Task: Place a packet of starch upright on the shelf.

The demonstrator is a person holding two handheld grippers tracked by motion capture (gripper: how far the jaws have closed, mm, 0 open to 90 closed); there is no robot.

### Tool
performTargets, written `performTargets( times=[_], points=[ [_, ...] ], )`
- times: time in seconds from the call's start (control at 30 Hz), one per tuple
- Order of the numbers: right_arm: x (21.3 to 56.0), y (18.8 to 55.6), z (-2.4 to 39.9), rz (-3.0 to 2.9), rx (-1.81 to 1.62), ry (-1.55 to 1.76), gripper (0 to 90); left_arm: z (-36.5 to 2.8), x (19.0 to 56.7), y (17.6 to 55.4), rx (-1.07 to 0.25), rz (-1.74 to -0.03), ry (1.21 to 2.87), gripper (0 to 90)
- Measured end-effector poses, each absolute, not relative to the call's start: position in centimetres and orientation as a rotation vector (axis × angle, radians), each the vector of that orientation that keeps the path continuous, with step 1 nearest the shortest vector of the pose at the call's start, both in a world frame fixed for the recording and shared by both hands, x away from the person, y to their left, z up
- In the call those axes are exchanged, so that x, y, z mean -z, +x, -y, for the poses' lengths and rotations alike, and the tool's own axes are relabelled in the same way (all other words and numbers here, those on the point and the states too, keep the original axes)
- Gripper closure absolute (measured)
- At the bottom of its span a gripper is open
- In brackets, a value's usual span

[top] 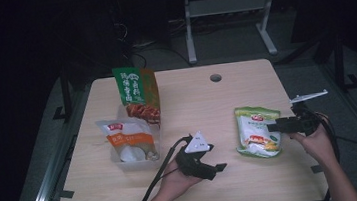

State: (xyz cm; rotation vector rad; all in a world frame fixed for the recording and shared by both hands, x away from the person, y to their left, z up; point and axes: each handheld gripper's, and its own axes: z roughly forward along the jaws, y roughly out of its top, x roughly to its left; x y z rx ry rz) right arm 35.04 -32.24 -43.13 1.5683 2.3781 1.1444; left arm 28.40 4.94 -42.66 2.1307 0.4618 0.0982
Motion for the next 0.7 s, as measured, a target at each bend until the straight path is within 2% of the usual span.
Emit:
performTargets(
  times=[0.37, 0.5, 0.7],
  points=[
    [45.2, 35.1, 33.7, -2.357, -1.086, 1.690, 44.7, -4.1, 43.4, 29.0, -0.078, -0.467, 2.153, 26.3],
    [45.5, 35.1, 33.9, -2.349, -1.127, 1.707, 52.9, -3.5, 43.6, 29.4, -0.063, -0.474, 2.158, 26.3],
    [45.8, 35.2, 34.0, -2.339, -1.171, 1.756, 55.2, -2.9, 43.7, 29.6, -0.066, -0.460, 2.170, 26.3]
  ],
)
